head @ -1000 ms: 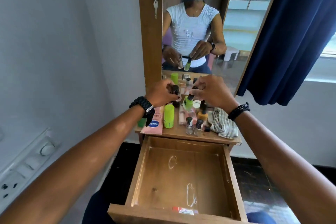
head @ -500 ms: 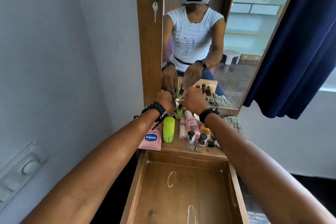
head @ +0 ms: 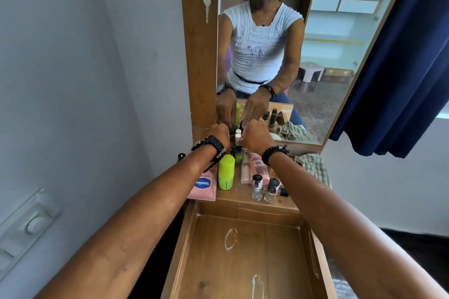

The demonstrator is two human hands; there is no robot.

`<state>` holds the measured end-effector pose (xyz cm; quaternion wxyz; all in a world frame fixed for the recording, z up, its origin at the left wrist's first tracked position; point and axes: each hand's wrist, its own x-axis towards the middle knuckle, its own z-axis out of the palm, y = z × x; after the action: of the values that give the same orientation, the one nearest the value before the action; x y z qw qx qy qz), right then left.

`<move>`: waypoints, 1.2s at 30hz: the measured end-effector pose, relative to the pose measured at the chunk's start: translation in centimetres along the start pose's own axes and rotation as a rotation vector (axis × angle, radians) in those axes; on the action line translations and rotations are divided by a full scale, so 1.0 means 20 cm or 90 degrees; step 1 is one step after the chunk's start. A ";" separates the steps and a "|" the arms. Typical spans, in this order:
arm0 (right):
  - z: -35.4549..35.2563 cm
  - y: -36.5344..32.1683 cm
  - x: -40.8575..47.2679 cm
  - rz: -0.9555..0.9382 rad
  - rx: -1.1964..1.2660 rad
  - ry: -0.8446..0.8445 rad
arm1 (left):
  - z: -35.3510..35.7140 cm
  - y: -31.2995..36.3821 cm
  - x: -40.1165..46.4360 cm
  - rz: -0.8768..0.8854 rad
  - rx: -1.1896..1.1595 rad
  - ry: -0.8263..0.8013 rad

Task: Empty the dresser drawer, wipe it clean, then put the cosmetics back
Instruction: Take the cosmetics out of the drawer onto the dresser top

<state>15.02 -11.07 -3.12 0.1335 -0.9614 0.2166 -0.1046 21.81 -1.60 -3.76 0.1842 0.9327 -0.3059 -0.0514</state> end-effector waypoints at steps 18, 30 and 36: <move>-0.28 -0.01 -0.61 -0.022 0.389 0.053 | -0.25 0.05 -0.64 0.127 -0.285 0.023; 0.06 0.20 -1.25 0.004 0.369 -0.252 | 0.27 -0.16 -1.18 0.075 -0.273 -0.271; 0.25 0.32 -1.35 -0.023 0.221 -0.430 | 0.43 -0.09 -1.22 0.045 -0.187 -0.503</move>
<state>-10.02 -3.63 -13.74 0.3564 -0.9084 0.1226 0.1811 1.32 11.50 -12.90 0.1851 0.7940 -0.3742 -0.4418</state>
